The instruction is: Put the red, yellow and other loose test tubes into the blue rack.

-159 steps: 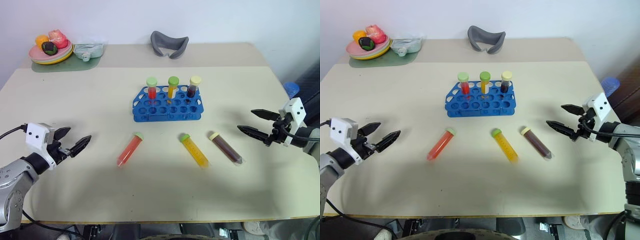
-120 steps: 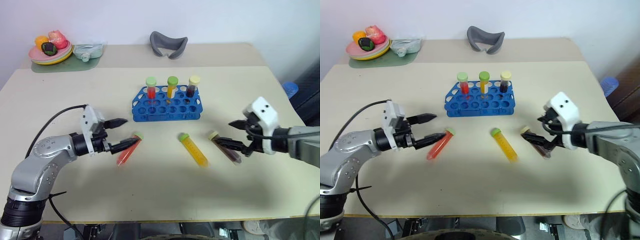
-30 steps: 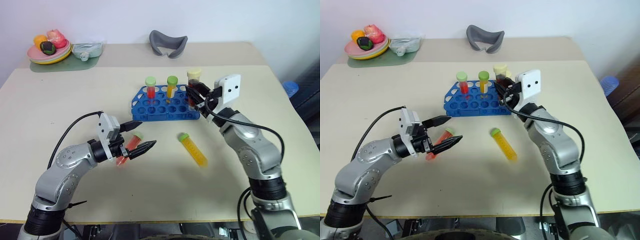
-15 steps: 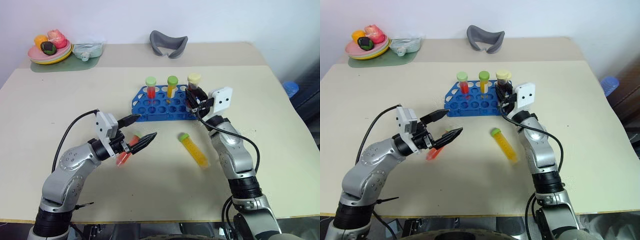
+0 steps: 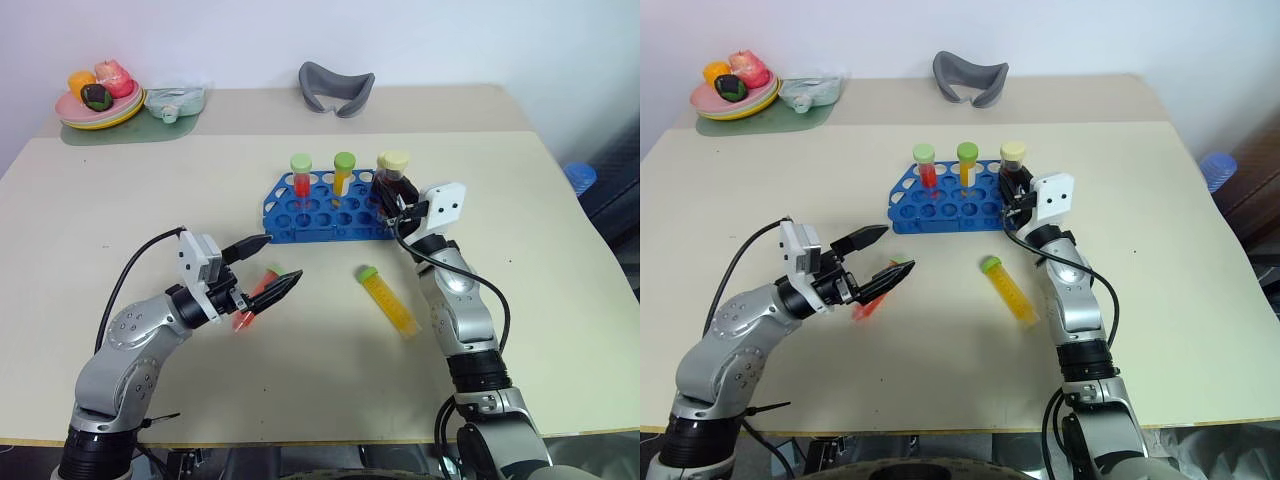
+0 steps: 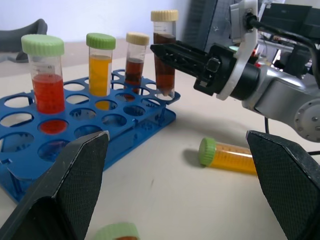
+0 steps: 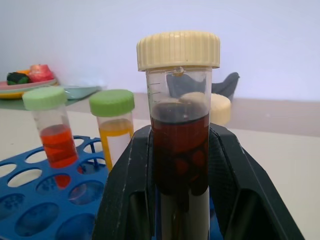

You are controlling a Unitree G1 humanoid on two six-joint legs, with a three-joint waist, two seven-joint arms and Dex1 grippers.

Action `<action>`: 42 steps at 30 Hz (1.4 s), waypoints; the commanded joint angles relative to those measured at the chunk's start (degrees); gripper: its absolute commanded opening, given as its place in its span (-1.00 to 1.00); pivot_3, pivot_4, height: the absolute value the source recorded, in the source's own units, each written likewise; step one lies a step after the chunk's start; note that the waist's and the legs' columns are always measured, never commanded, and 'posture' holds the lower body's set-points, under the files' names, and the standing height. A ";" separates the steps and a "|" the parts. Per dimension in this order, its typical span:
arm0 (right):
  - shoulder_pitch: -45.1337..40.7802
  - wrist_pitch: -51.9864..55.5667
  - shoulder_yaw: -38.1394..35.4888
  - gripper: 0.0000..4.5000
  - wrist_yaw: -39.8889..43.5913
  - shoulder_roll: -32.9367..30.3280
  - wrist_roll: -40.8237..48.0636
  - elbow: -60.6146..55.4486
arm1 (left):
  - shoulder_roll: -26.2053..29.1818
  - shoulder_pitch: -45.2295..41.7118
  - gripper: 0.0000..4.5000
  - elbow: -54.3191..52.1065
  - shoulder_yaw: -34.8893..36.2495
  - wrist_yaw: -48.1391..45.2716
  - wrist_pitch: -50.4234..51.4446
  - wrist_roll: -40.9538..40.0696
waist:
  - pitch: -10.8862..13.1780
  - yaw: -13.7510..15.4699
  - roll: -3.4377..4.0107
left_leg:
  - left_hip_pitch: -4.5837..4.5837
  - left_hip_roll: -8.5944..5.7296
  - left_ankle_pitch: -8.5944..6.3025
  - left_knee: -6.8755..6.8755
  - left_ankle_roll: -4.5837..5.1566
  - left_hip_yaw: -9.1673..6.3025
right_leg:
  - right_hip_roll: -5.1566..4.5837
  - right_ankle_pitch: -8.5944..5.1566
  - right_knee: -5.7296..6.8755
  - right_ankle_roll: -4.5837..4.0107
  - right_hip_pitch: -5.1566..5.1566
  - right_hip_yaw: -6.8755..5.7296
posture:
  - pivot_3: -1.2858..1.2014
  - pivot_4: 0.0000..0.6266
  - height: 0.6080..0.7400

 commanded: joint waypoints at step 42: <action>8.81 67.50 -10.76 0.97 7.60 -40.81 46.05 -53.31 | 13.97 0.19 1.00 -2.77 -1.17 -10.36 3.53 -1.76 | 0.06 -1.05 0.07 | 0.13 0.00 -0.01 0.01 0.01 -0.01 | 0.03 -0.01 -0.02 -0.02 0.18 0.05 | 0.03 -0.52 1.00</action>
